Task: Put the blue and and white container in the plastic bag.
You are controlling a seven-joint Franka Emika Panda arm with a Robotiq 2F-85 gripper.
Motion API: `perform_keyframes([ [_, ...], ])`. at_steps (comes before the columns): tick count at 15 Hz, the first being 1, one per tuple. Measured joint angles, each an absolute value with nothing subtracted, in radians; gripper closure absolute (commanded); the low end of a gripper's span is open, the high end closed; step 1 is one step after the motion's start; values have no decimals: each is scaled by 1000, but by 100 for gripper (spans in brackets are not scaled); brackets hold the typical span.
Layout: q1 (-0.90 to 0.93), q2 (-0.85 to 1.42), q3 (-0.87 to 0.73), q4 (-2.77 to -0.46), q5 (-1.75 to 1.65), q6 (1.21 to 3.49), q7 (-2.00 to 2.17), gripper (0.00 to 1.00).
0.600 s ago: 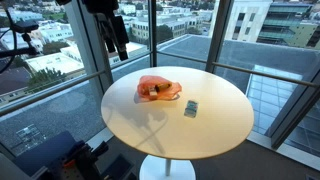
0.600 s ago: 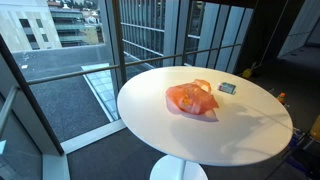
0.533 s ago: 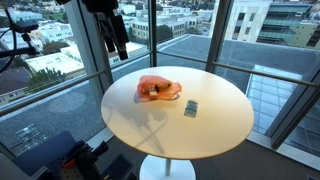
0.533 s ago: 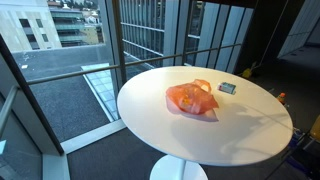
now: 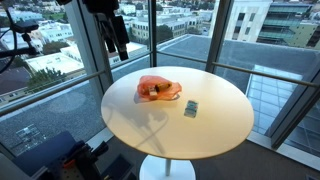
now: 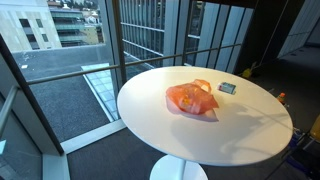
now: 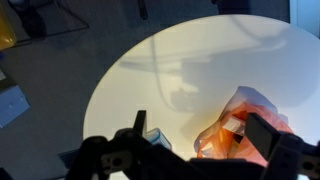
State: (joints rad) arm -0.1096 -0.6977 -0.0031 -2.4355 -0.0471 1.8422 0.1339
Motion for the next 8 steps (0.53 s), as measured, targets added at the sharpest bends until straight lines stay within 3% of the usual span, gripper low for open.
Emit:
perform_keyframes([
  [8, -115, -555, -26, -2362, -47, 1914, 138, 0],
])
